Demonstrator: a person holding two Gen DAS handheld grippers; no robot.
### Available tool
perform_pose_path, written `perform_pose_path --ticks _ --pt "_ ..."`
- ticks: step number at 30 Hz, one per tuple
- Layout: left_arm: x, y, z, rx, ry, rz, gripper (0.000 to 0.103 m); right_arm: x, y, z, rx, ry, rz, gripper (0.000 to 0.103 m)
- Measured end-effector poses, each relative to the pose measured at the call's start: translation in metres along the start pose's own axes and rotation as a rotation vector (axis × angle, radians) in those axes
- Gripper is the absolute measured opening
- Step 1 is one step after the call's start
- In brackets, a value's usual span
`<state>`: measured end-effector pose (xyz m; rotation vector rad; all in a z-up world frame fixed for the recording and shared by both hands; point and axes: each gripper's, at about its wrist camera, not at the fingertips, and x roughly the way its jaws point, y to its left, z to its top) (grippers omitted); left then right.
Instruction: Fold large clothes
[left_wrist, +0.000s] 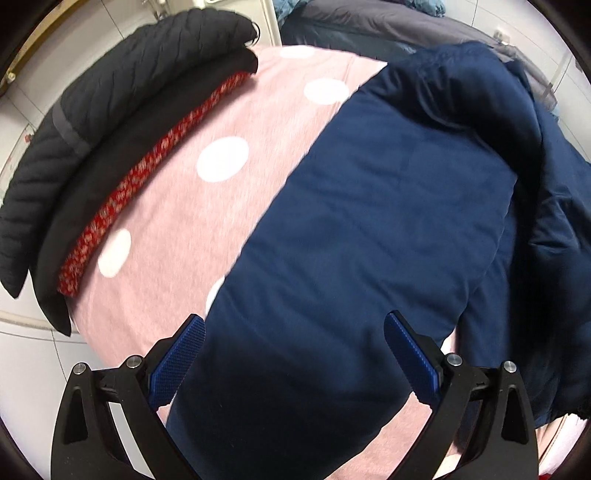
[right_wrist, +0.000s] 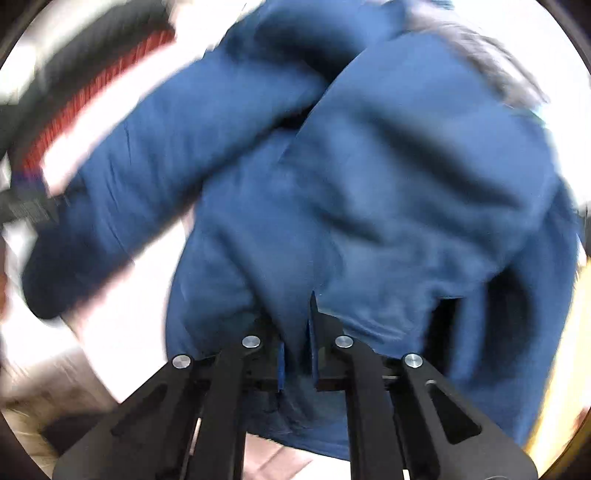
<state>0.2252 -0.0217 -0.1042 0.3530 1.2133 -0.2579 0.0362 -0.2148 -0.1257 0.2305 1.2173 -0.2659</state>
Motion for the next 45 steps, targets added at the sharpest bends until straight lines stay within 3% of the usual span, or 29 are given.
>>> perform_pose_path --ticks 6,11,16,19,20,21,22,23,27,29,31,35,38,41,43,45 --pt "-0.009 -0.006 0.011 0.01 -0.025 0.007 0.096 -0.11 -0.125 0.014 0.197 -0.232 -0.122 0.008" --pt "-0.016 -0.014 0.013 0.019 -0.037 0.013 0.096 -0.198 -0.288 0.013 0.391 -0.357 -0.384 0.008" --pt "-0.017 -0.012 0.012 0.016 -0.04 0.034 0.096 -0.253 -0.453 -0.004 0.654 -0.354 -0.557 0.008" --pt "-0.015 -0.009 0.011 -0.012 -0.028 0.035 0.096 -0.234 -0.504 -0.014 0.754 -0.274 -0.61 0.012" --pt "-0.015 -0.008 0.011 -0.021 -0.024 0.034 0.096 -0.225 -0.526 -0.026 0.817 -0.244 -0.604 0.024" --pt "-0.014 -0.006 0.009 -0.037 -0.017 0.029 0.096 -0.224 -0.539 -0.023 0.856 -0.22 -0.603 0.056" --pt "-0.013 -0.005 0.008 -0.047 -0.01 0.027 0.096 -0.22 -0.548 -0.037 0.897 -0.215 -0.593 0.077" --pt "-0.011 -0.003 0.007 -0.058 -0.001 0.024 0.096 -0.214 -0.547 -0.048 0.929 -0.246 -0.581 0.097" --pt "-0.01 -0.001 0.003 -0.071 0.009 0.013 0.096 -0.199 -0.53 -0.079 1.032 -0.276 -0.567 0.097" --pt "-0.012 -0.007 0.004 -0.055 0.001 -0.005 0.096 -0.19 -0.505 -0.091 1.041 -0.325 -0.479 0.097" --pt "-0.014 -0.021 0.006 -0.015 -0.009 -0.045 0.096 -0.178 -0.464 -0.089 0.936 -0.34 -0.379 0.097" --pt "-0.014 -0.072 0.004 0.126 -0.005 -0.178 0.096 -0.13 -0.377 -0.081 0.633 -0.218 -0.218 0.097" --pt "-0.007 -0.11 -0.005 0.239 0.015 -0.249 0.096 -0.077 -0.31 -0.087 0.417 -0.048 -0.148 0.097" --pt "0.01 -0.148 -0.02 0.321 0.083 -0.324 0.096 -0.034 -0.268 -0.102 0.249 0.084 -0.204 0.097" --pt "0.027 -0.17 -0.031 0.361 0.147 -0.357 0.096 -0.009 -0.254 -0.112 0.168 0.162 -0.315 0.097" --pt "0.037 -0.187 -0.037 0.395 0.173 -0.36 0.096 0.006 -0.261 -0.122 0.2 0.191 -0.33 0.097"
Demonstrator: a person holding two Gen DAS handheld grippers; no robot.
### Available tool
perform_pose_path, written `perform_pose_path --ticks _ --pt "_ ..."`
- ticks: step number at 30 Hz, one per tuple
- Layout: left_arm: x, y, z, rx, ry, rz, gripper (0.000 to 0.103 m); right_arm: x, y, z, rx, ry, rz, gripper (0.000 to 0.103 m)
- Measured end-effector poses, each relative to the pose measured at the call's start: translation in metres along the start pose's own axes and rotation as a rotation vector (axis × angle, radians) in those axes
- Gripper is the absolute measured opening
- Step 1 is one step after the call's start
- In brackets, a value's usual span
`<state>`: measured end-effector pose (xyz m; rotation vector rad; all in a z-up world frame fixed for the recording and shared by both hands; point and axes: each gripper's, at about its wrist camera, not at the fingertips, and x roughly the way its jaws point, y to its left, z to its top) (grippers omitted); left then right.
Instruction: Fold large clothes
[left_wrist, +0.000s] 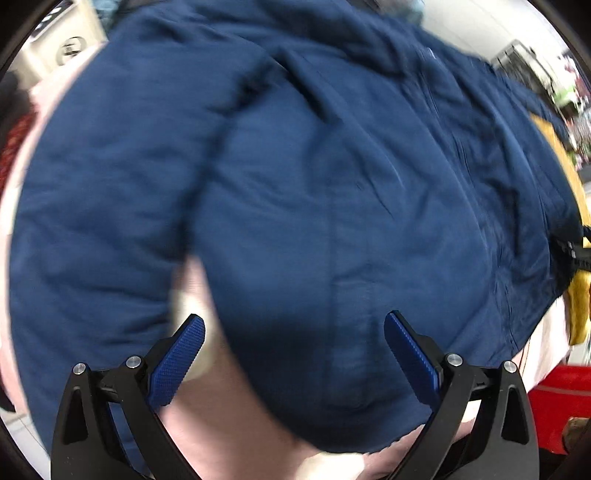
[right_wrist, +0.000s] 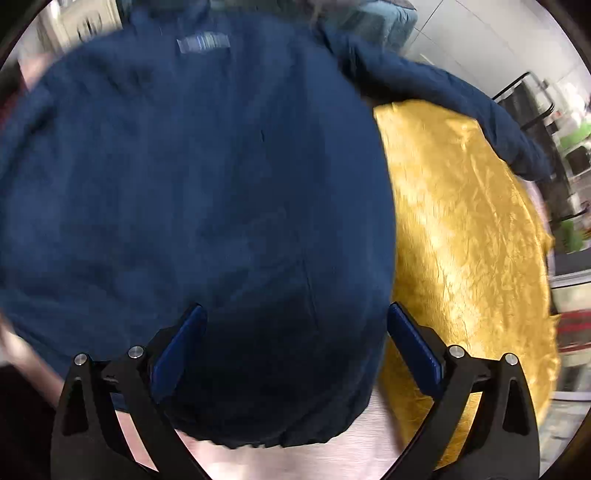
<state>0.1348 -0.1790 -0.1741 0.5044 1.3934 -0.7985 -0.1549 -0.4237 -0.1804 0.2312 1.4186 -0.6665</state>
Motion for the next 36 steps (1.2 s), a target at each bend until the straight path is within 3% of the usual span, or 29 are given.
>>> perform_pose_path --ticks 5,7,8,9,10,12,14,15,19,21,24,29,33,36 --pt "0.027 -0.02 0.017 0.006 -0.004 0.061 0.097 0.041 -0.035 -0.007 0.328 0.125 0.196 0.097" --pt "0.029 -0.022 0.025 -0.03 0.0 0.052 0.096 0.044 -0.035 -0.009 0.387 0.126 0.246 0.088" --pt "0.03 -0.023 0.029 -0.037 0.004 0.044 0.095 0.043 -0.029 -0.009 0.382 0.125 0.253 0.076" --pt "0.03 -0.024 0.033 -0.043 0.007 0.042 0.086 0.038 -0.023 -0.008 0.372 0.114 0.259 0.06" --pt "0.028 -0.026 0.036 -0.039 0.007 0.051 0.076 0.034 -0.02 -0.008 0.364 0.105 0.256 0.055" --pt "0.021 -0.031 0.041 -0.018 0.003 0.093 0.04 0.016 -0.009 -0.008 0.329 0.071 0.223 0.039" --pt "0.006 -0.028 0.043 -0.015 -0.021 0.119 0.014 -0.007 -0.007 -0.01 0.334 0.03 0.251 0.034" --pt "-0.001 -0.025 0.044 -0.027 -0.03 0.103 0.01 -0.02 -0.008 -0.012 0.347 0.005 0.276 0.032" --pt "-0.066 -0.002 0.046 -0.095 -0.15 -0.034 0.007 -0.075 -0.013 -0.007 0.354 -0.088 0.388 0.029" --pt "-0.101 0.006 0.045 -0.097 -0.221 -0.043 0.007 -0.107 -0.012 -0.004 0.357 -0.127 0.462 0.027" --pt "-0.16 0.024 0.047 -0.136 -0.326 -0.083 0.006 -0.154 -0.014 -0.004 0.466 -0.187 0.711 0.024" --pt "-0.228 0.051 0.028 -0.104 -0.436 -0.054 0.006 -0.22 0.007 -0.017 0.483 -0.265 0.915 0.022" --pt "-0.216 0.064 -0.01 -0.026 -0.342 -0.007 0.006 -0.232 0.018 -0.056 0.48 -0.227 0.882 0.022" --pt "-0.165 0.081 -0.04 -0.024 -0.19 -0.003 0.006 -0.188 0.022 -0.073 0.52 -0.097 0.761 0.022"
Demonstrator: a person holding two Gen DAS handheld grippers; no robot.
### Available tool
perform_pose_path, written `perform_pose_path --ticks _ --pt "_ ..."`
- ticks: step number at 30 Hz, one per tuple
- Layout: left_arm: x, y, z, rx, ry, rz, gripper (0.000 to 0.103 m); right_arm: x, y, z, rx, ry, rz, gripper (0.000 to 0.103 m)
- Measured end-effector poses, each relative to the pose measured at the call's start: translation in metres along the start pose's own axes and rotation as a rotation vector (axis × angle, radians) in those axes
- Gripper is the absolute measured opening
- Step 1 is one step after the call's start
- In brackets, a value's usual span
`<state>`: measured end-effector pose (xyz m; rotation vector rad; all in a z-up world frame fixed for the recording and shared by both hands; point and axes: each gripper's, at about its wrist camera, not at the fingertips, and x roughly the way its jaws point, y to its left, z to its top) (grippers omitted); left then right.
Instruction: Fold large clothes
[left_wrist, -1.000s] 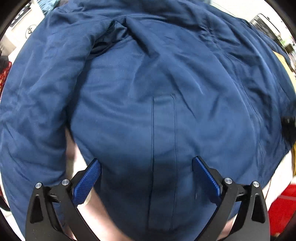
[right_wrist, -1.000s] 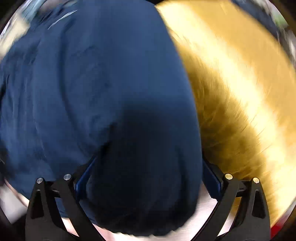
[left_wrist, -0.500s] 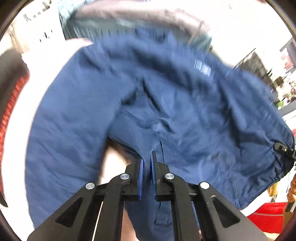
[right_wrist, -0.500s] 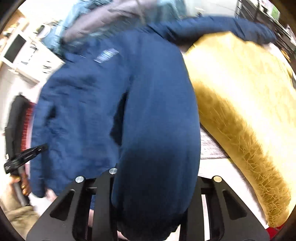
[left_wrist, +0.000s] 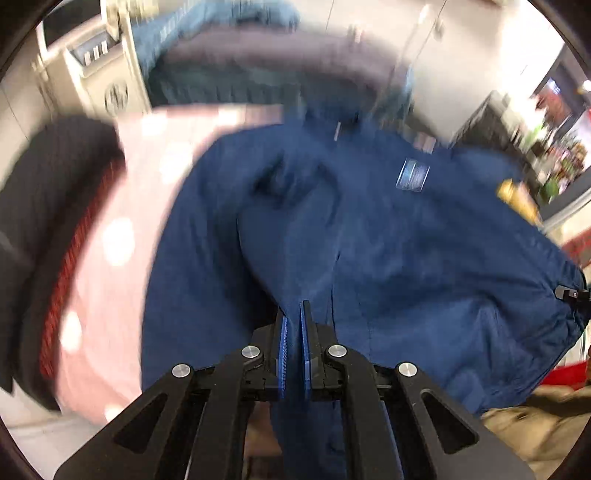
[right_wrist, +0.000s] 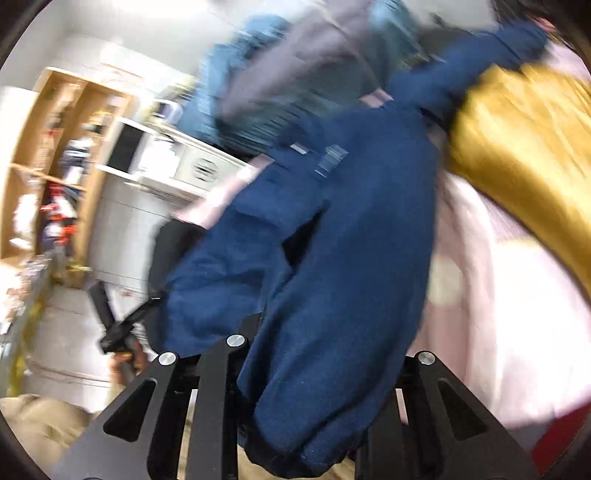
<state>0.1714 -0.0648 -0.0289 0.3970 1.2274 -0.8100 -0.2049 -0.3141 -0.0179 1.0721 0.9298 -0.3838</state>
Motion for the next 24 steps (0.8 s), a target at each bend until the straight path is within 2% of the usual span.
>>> perform_pose_path --ticks 1,3,4,8,10,12,14,16,17,18,19,21,24 --pt "0.018 0.006 -0.013 -0.006 0.05 0.001 0.006 0.012 -0.014 -0.014 0.027 0.028 -0.067 0.022" --pt "0.06 0.014 -0.038 -0.037 0.152 0.011 0.006 0.048 -0.051 -0.036 0.122 0.096 -0.124 0.022" --pt "0.078 0.016 -0.049 -0.039 0.174 0.022 0.006 0.06 -0.058 -0.044 0.119 0.104 -0.175 0.022" --pt "0.12 0.006 -0.072 0.091 0.173 0.124 0.007 0.122 -0.088 -0.065 0.096 0.15 -0.366 0.025" --pt "0.128 0.001 -0.072 0.139 0.168 0.144 0.012 0.137 -0.104 -0.067 0.157 0.148 -0.397 0.03" --pt "0.125 -0.001 -0.074 0.181 0.159 0.157 0.015 0.138 -0.112 -0.065 0.206 0.131 -0.407 0.039" --pt "0.114 0.002 -0.07 0.187 0.147 0.135 0.019 0.132 -0.106 -0.066 0.212 0.119 -0.401 0.039" --pt "0.102 0.009 -0.067 0.153 0.137 0.091 0.031 0.122 -0.093 -0.064 0.183 0.1 -0.411 0.04" --pt "0.097 0.013 -0.066 0.132 0.132 0.067 0.051 0.117 -0.096 -0.069 0.191 0.095 -0.407 0.041" --pt "0.09 0.02 -0.065 0.098 0.116 0.037 0.072 0.111 -0.097 -0.072 0.212 0.087 -0.399 0.048" --pt "0.085 0.025 -0.065 0.076 0.096 0.042 0.076 0.103 -0.096 -0.079 0.229 0.079 -0.393 0.052" --pt "0.074 0.033 -0.063 0.041 0.067 0.051 0.077 0.094 -0.095 -0.076 0.261 0.071 -0.399 0.075" --pt "0.071 0.048 -0.06 0.002 0.052 0.079 0.077 0.075 -0.094 -0.069 0.237 0.069 -0.426 0.076"
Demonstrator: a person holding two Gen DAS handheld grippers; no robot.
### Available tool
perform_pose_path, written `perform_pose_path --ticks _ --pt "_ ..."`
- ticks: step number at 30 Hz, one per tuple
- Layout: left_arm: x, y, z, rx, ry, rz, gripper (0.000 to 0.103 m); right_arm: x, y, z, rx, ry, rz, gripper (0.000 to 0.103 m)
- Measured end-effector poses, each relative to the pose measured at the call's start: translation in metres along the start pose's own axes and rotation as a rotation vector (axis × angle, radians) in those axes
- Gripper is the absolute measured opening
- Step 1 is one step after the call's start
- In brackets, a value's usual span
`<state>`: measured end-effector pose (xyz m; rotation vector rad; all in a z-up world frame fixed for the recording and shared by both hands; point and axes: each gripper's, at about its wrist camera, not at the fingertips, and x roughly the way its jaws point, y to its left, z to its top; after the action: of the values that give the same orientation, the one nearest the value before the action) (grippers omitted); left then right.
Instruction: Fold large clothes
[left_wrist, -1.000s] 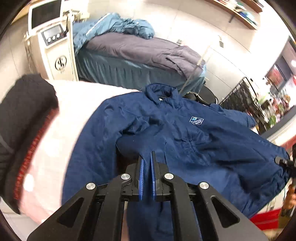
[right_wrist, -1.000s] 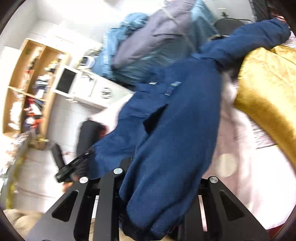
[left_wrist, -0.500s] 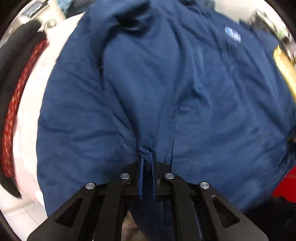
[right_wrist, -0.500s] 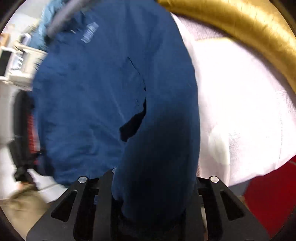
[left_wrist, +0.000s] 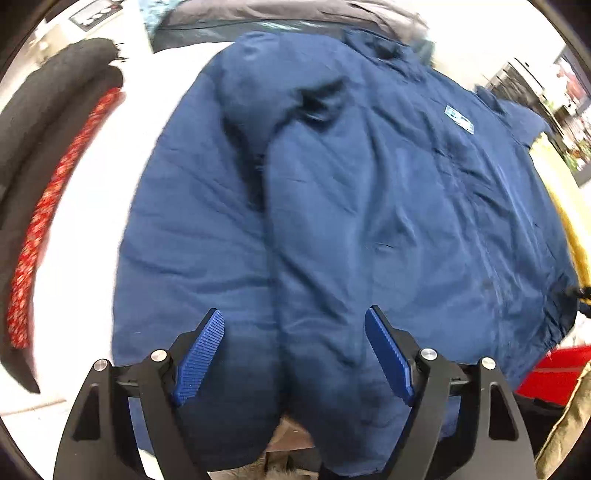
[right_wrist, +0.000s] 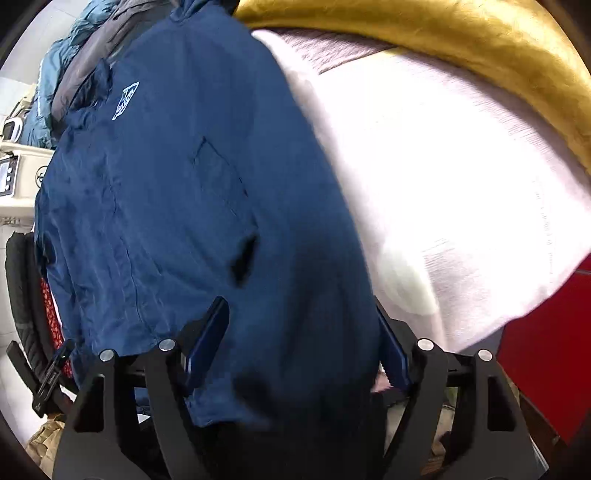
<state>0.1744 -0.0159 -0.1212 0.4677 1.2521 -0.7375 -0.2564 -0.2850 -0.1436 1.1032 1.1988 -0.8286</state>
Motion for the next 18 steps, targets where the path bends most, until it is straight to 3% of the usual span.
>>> perform_pose_path --ticks 2,4,7,12,14,18 --pt "0.002 0.012 -0.001 -0.045 0.015 0.06 0.077 -0.005 -0.002 0.002 -0.062 0.004 -0.092 0.083" --pt "0.003 0.026 -0.002 -0.108 0.029 0.112 0.077 -0.011 -0.005 0.009 -0.114 0.014 -0.184 0.083" --pt "-0.005 0.056 -0.005 -0.243 0.024 0.194 0.077 -0.029 0.005 0.023 -0.17 -0.04 -0.216 0.083" --pt "-0.007 0.105 -0.017 -0.365 0.045 0.325 0.084 -0.059 0.062 0.043 -0.327 -0.179 -0.246 0.083" --pt "-0.004 0.119 -0.02 -0.39 0.064 0.308 0.089 -0.058 0.084 0.044 -0.39 -0.179 -0.203 0.088" --pt "0.013 0.123 -0.02 -0.409 0.111 0.221 0.092 -0.032 0.124 0.03 -0.496 -0.115 -0.129 0.089"
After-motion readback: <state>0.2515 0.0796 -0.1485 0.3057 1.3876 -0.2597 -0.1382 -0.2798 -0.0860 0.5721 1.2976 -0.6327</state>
